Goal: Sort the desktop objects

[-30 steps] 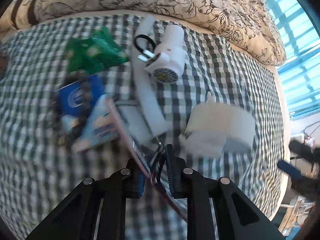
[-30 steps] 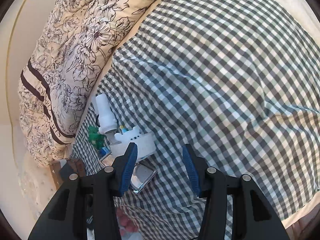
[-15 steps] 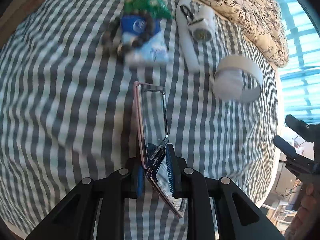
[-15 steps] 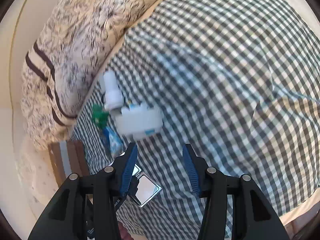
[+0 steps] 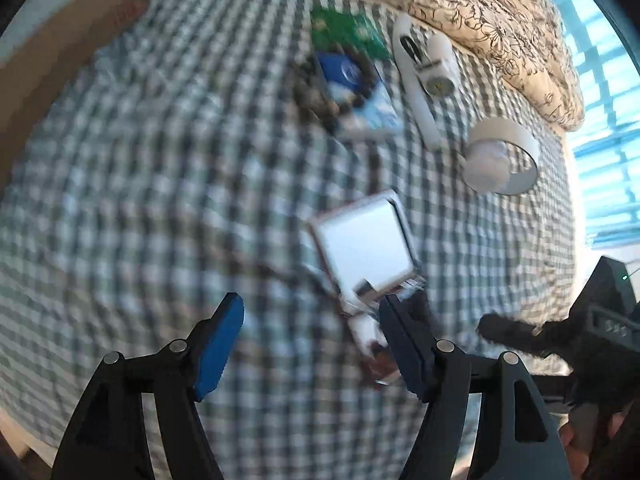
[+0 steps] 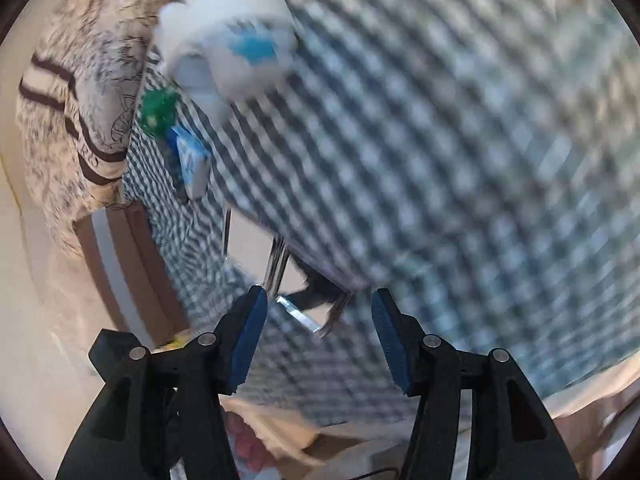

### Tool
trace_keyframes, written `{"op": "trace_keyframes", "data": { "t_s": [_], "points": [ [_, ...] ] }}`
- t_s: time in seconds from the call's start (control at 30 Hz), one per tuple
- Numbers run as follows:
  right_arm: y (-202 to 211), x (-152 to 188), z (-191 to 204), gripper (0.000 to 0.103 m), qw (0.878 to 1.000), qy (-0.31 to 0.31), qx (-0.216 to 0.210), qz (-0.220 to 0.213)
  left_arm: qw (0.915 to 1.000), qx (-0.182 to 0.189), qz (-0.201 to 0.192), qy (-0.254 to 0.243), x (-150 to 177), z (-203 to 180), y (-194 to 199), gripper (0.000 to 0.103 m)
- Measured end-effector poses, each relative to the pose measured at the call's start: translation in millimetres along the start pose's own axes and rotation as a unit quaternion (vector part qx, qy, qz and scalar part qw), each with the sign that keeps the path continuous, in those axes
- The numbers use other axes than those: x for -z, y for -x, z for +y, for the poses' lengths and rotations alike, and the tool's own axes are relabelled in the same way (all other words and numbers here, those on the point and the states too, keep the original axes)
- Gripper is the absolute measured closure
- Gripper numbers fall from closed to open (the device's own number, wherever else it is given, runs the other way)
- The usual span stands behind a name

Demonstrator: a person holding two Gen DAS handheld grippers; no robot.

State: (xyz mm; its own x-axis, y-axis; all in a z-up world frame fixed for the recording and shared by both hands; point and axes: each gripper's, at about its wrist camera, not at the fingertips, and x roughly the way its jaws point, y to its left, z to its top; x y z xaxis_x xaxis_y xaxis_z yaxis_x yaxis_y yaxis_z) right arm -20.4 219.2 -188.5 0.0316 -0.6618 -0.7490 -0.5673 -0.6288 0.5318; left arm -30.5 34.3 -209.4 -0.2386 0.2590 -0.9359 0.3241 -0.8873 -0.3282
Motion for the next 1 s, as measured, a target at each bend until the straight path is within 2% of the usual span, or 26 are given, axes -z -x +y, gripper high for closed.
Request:
{"op": "trace_keyframes", "data": {
  "t_s": [0.13,0.23,0.3,0.33,0.4,0.43,0.47,0.5,0.57,0.67,0.83,0.93,1.0],
  "points": [
    [-27,9,-9,0.048,0.999,-0.031,0.018,0.001,0.9955,-0.082,-0.031,-0.034,-5,8,9,0.03],
    [-35,14,-10,0.049,0.998,-0.034,0.037,-0.023,0.9924,-0.112,-0.036,-0.037,-1,20,12,0.03],
    [-39,16,-9,0.048,0.998,-0.033,0.048,-0.04,0.9929,-0.109,-0.019,-0.042,2,28,9,0.03],
    [-41,17,-8,0.046,0.997,-0.034,0.05,-0.048,0.9922,-0.102,-0.007,-0.07,4,32,9,0.03],
    [-43,19,-3,0.048,0.995,-0.034,0.063,-0.063,0.9921,-0.097,0.001,-0.079,9,40,10,0.03],
    [-41,22,1,0.051,0.994,-0.028,0.068,-0.076,0.9921,-0.095,0.003,-0.082,11,42,12,0.03],
    [-39,26,5,0.072,0.994,-0.018,0.069,-0.087,0.9922,-0.09,0.006,-0.086,12,47,13,0.03],
    [-38,30,13,0.08,0.992,-0.002,0.08,-0.096,0.9924,-0.086,0.01,-0.087,14,52,15,0.03],
    [-34,36,29,0.085,0.99,0.023,0.09,-0.107,0.9931,-0.078,0.014,-0.087,15,61,19,0.03],
    [-25,44,56,0.085,0.986,0.043,0.101,-0.123,0.9936,-0.072,0.017,-0.085,14,76,27,0.029],
    [-29,43,115,0.084,0.982,0.093,0.084,-0.138,0.9949,-0.068,0.013,-0.074,2,99,42,0.026],
    [-42,34,139,0.074,0.981,0.128,0.066,-0.131,0.9951,-0.069,0.008,-0.07,-4,113,51,0.025],
    [-48,29,150,0.071,0.977,0.145,0.084,-0.134,0.9946,-0.074,0.005,-0.072,-6,119,55,0.025]
  ]
}}
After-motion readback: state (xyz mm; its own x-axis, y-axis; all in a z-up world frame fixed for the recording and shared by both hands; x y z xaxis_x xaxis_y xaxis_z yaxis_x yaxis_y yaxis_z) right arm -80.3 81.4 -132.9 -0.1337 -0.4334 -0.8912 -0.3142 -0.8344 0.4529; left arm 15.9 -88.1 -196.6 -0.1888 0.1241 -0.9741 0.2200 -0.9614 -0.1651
